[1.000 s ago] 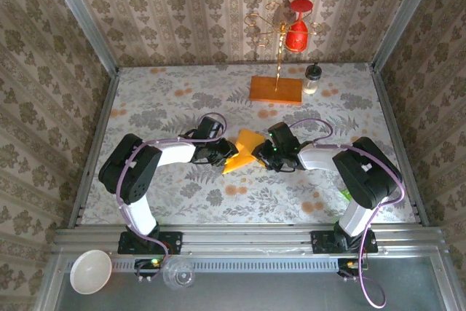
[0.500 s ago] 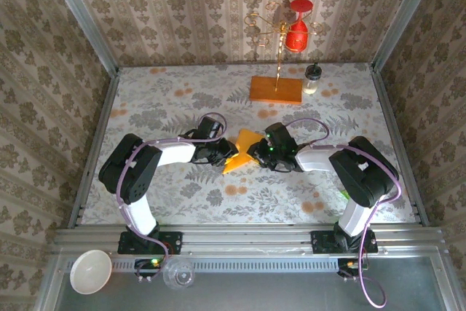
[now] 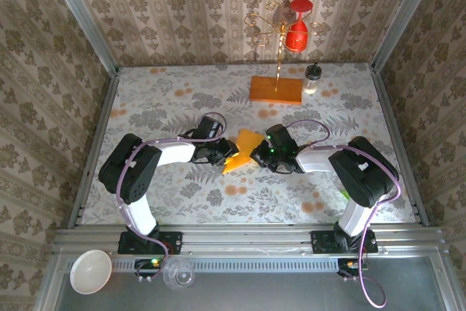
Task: Fold a paper plane with a square sheet of paper (pick it up from the middle)
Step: Fold the wing for the fifth time at the center of the table.
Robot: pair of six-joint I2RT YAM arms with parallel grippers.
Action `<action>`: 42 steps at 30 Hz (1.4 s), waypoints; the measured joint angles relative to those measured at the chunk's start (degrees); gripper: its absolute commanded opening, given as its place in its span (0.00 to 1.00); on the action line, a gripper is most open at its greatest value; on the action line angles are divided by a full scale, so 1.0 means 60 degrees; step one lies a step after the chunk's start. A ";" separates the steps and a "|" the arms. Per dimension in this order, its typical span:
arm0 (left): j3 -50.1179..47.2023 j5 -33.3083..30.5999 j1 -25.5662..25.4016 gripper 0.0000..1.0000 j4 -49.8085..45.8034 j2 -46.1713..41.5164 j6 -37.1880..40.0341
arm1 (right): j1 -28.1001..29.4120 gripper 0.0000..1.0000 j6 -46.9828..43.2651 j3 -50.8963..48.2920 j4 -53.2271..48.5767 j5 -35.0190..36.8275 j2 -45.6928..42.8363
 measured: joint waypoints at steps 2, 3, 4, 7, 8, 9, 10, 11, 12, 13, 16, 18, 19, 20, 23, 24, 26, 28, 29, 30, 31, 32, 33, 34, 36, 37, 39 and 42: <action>0.0004 -0.0007 0.0018 0.40 -0.0095 -0.0095 0.0255 | 0.0000 0.01 -0.0069 0.0000 -0.0011 0.0004 -0.0069; 0.0004 -0.0015 0.0029 0.43 -0.0164 -0.0160 0.0448 | 0.0000 0.01 -0.0102 0.0000 -0.0025 0.0004 -0.0135; 0.0004 -0.0033 0.0029 0.46 -0.0266 -0.0255 0.0678 | 0.0000 0.01 -0.0127 0.0000 -0.0040 0.0004 -0.0226; 0.0025 -0.0087 0.0015 0.53 -0.0663 -0.0732 0.1643 | -0.0036 0.01 -0.0124 0.0000 -0.0076 -0.0011 -0.0579; 0.0066 -0.0157 -0.0022 0.56 -0.0856 -0.0914 0.2051 | -0.0062 0.00 -0.0120 0.0000 -0.0076 -0.0033 -0.0696; 0.0127 -0.0270 -0.0084 0.58 -0.1053 -0.1100 0.2488 | -0.0102 0.01 -0.0117 0.0000 -0.0091 -0.0058 -0.0783; 0.0193 -0.0401 -0.0178 0.62 -0.1235 -0.1300 0.2943 | -0.0153 0.01 -0.0095 0.0000 -0.0117 -0.0106 -0.0874; 0.0273 -0.0601 -0.0310 0.65 -0.1435 -0.1515 0.3435 | -0.0215 0.00 -0.0084 0.0000 -0.0142 -0.0164 -0.0940; 0.0331 -0.0823 -0.0463 0.68 -0.1585 -0.1719 0.3901 | -0.0266 0.01 -0.0051 0.0000 -0.0178 -0.0229 -0.0987; 0.0364 -0.0976 -0.0579 0.70 -0.1679 -0.1872 0.4273 | -0.0317 0.01 -0.0022 0.0000 -0.0215 -0.0291 -0.1013; 0.0390 -0.1555 -0.0969 0.75 -0.1803 -0.2295 0.5413 | -0.0423 0.01 0.0091 0.0004 -0.0401 -0.0401 -0.1064; 0.0390 -0.1920 -0.1188 0.76 -0.1803 -0.2379 0.6069 | -0.0474 0.01 0.0138 0.0011 -0.0521 -0.0503 -0.1093; 0.0386 -0.2116 -0.1293 0.77 -0.1803 -0.2379 0.6397 | -0.0495 0.01 0.0168 0.0011 -0.0590 -0.0546 -0.1118; 0.0382 -0.2339 -0.1413 0.77 -0.1807 -0.2368 0.6743 | -0.0521 0.01 0.0204 0.0011 -0.0627 -0.0586 -0.1140; 0.0379 -0.2918 -0.1800 0.77 -0.1734 -0.2306 0.7624 | -0.0601 0.01 0.0313 0.0011 -0.0648 -0.0769 -0.1188; 0.0372 -0.3085 -0.1923 0.77 -0.1657 -0.2269 0.7890 | -0.0634 0.01 0.0361 0.0011 -0.0648 -0.0816 -0.1195; 0.0310 -0.3413 -0.2189 0.77 -0.1417 -0.2222 0.8415 | -0.0721 0.01 0.0426 0.0011 -0.0648 -0.0936 -0.1213; 0.0164 -0.3617 -0.2415 0.76 -0.1089 -0.2208 0.8845 | -0.0812 0.01 0.0495 0.0011 -0.0648 -0.1035 -0.1268; 0.0051 -0.3690 -0.2510 0.75 -0.0885 -0.2208 0.9041 | -0.0852 0.01 0.0554 0.0011 -0.0648 -0.1067 -0.1319; -0.0058 -0.3741 -0.2579 0.75 -0.0721 -0.2208 0.9198 | -0.0885 0.01 0.0586 0.0011 -0.0645 -0.1089 -0.1366; -0.0208 -0.3792 -0.2648 0.74 -0.0506 -0.2208 0.9373 | -0.0925 0.01 0.0616 0.0011 -0.0645 -0.1129 -0.1417; -0.0364 -0.3832 -0.2677 0.74 -0.0310 -0.2208 0.9537 | -0.0976 0.01 0.0637 0.0011 -0.0645 -0.1191 -0.1475; -0.0506 -0.3850 -0.2718 0.74 -0.0157 -0.2208 0.9675 | -0.1013 0.01 0.0663 0.0011 -0.0641 -0.1249 -0.1508; -0.0696 -0.3872 -0.2728 0.73 0.0080 -0.2204 0.9843 | -0.1064 0.01 0.0674 0.0011 -0.0637 -0.1293 -0.1530; -0.1031 -0.3887 -0.2736 0.70 0.0463 -0.2186 1.0127 | -0.1173 0.01 0.0725 0.0011 -0.0637 -0.1388 -0.1548; -0.1169 -0.3887 -0.2736 0.68 0.0630 -0.2153 1.0255 | -0.1228 0.01 0.0750 0.0011 -0.0641 -0.1446 -0.1548; -0.1326 -0.3923 -0.2743 0.65 0.0871 -0.2058 1.0484 | -0.1311 0.02 0.0809 0.0011 -0.0645 -0.1545 -0.1548; -0.1344 -0.3985 -0.2765 0.60 0.1220 -0.1861 1.0772 | -0.1366 0.01 0.0845 0.0011 -0.0648 -0.1625 -0.1552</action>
